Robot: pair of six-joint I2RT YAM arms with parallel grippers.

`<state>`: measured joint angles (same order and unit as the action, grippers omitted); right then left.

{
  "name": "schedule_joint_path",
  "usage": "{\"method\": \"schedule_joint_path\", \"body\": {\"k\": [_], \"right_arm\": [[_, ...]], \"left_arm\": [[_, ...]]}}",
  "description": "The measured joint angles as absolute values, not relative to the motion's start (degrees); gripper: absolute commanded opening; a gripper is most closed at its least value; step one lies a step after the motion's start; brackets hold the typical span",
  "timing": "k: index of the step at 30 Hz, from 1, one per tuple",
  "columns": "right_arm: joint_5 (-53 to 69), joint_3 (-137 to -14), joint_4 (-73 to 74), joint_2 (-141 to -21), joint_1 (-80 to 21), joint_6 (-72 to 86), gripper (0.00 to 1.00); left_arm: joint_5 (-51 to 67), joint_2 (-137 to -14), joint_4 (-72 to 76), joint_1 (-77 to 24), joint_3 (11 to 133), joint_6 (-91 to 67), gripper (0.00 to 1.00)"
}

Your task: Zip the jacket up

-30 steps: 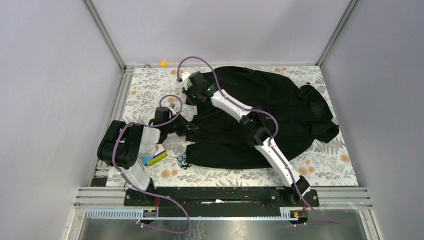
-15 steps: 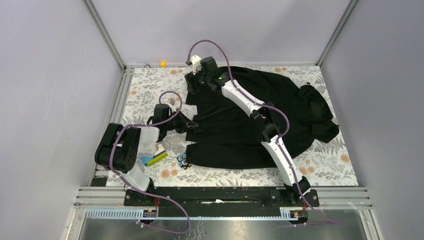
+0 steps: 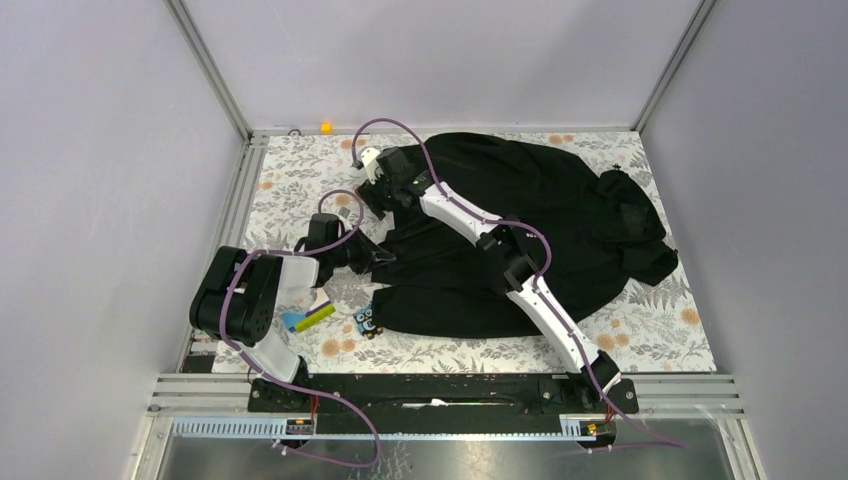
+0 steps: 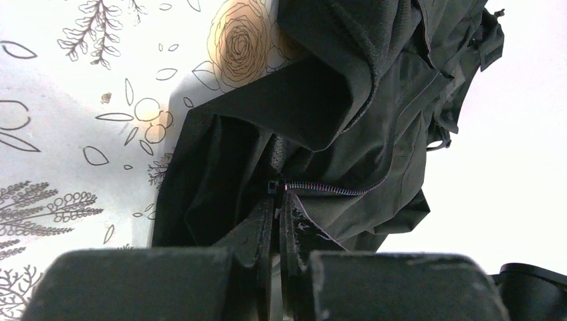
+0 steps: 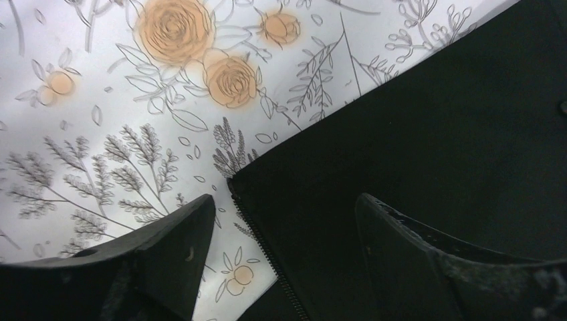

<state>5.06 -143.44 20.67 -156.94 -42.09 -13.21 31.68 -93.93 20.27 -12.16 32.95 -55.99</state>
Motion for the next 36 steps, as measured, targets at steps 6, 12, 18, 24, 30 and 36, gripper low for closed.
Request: {"method": "schedule_joint_path", "body": {"k": [6,12,18,24,30,36], "right_arm": [[4.25,-146.32,22.06,-159.09,-42.13,-13.61,0.49],[5.06,-146.34,22.87,-159.13,-42.39,-13.98,0.16],[5.45,-146.50,22.85,-159.13,-42.26,-14.15,0.01],[7.46,-146.47,22.35,-159.09,-42.00,-14.24,0.00],[14.94,-143.98,22.26,-156.75,-40.51,-14.68,0.00],[25.39,-135.22,23.81,-146.74,-37.23,-18.92,0.00]], "left_arm": [[31.90,-93.93,20.43,-12.34,32.95,-56.01,0.00],[32.03,-93.93,20.64,-12.34,32.95,-56.62,0.00],[32.32,-93.93,20.64,-12.34,32.95,-56.84,0.00],[32.42,-93.93,20.64,-12.34,32.97,-56.71,0.00],[34.17,-93.95,21.28,-12.34,33.52,-55.37,0.00],[36.67,-93.95,26.70,-12.34,34.06,-54.19,0.00]]}}
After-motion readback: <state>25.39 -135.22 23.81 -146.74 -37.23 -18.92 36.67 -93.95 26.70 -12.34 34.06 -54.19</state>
